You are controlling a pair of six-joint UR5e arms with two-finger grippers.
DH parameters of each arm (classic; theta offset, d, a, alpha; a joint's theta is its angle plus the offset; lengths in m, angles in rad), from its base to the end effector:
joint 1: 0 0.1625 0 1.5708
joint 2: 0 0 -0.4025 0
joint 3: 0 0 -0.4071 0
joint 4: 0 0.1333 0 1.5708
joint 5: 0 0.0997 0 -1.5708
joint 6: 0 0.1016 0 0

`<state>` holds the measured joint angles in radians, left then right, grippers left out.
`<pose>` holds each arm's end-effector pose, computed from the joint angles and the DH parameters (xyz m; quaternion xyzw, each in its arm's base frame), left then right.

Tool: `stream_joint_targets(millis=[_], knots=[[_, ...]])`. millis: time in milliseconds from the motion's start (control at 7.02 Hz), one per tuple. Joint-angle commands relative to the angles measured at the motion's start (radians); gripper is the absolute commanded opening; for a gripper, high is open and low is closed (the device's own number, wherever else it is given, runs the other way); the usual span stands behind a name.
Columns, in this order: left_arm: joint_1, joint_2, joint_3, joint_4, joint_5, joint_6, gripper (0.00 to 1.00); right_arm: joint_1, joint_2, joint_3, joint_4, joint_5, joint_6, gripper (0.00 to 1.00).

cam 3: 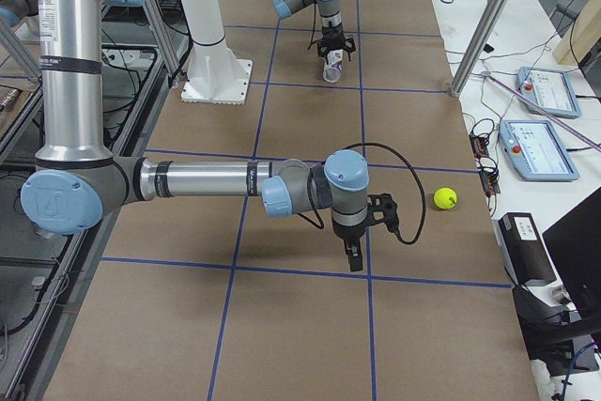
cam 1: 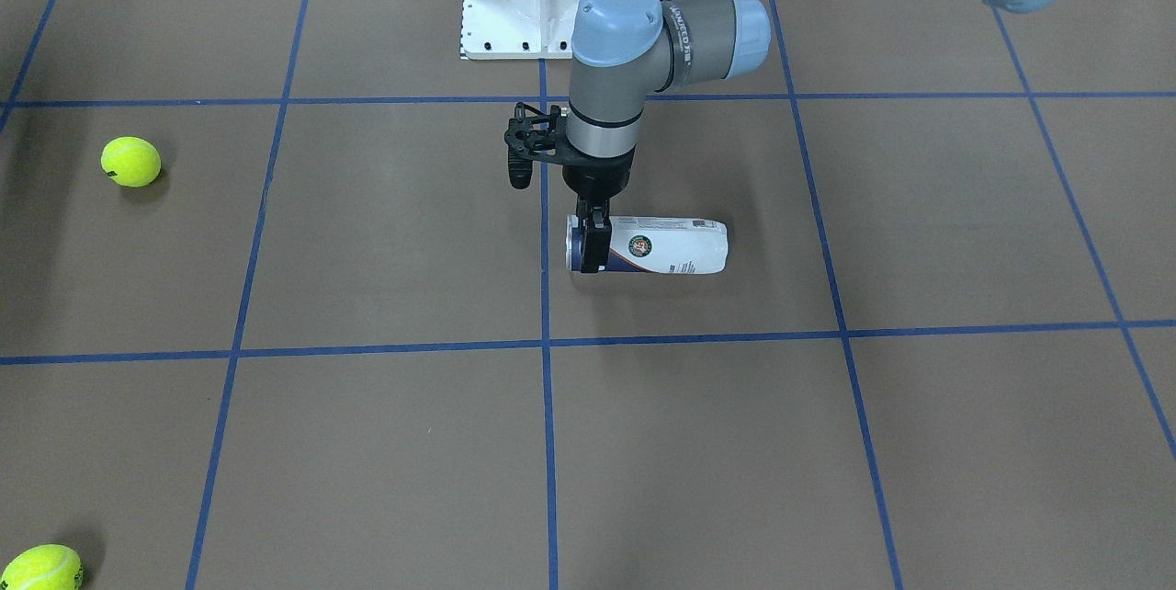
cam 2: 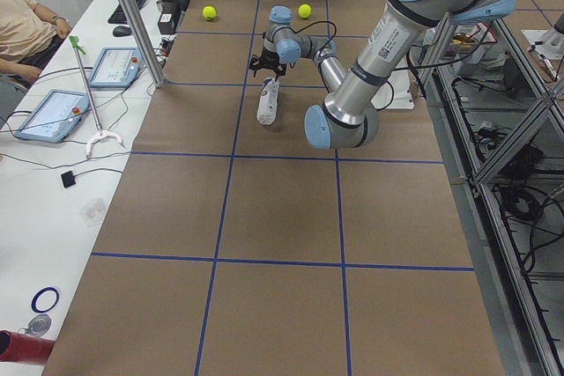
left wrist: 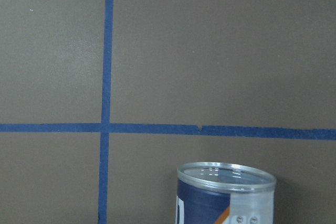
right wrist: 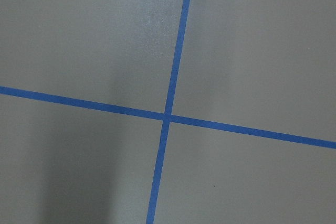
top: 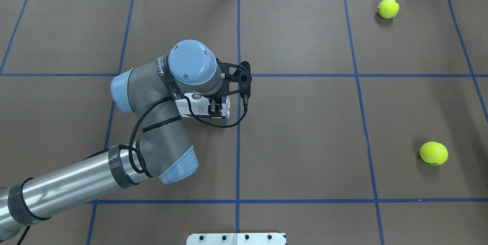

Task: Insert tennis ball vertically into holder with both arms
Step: 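Move the left gripper over the clear cup lying on its side, then lower the left gripper and close it around the clear cup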

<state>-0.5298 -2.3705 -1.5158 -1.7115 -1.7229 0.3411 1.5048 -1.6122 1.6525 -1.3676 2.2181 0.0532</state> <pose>0.5693 -0.4701 0.1535 0.3777 0.2109 0.5993 0.6735 0.0385 -0.5101 0.6029 0.0961 -0.3220 -0.0446 0.9408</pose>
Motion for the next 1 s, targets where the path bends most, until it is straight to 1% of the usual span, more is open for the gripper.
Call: stream_joint_targets(millis=[0,570,854], knots=[[0.01,-0.004,0.025,0.0,0.009,-0.004,0.99,0.0,0.0,0.001,-0.001,0.0,0.0,1.0],[0.028,-0.006,0.045,-0.003,0.011,-0.007,0.99,0.0,0.0,0.004,-0.001,0.002,0.017,1.0],[0.024,-0.035,0.034,0.0,0.005,0.005,0.99,0.0,0.0,0.006,-0.001,0.002,0.017,1.0]])
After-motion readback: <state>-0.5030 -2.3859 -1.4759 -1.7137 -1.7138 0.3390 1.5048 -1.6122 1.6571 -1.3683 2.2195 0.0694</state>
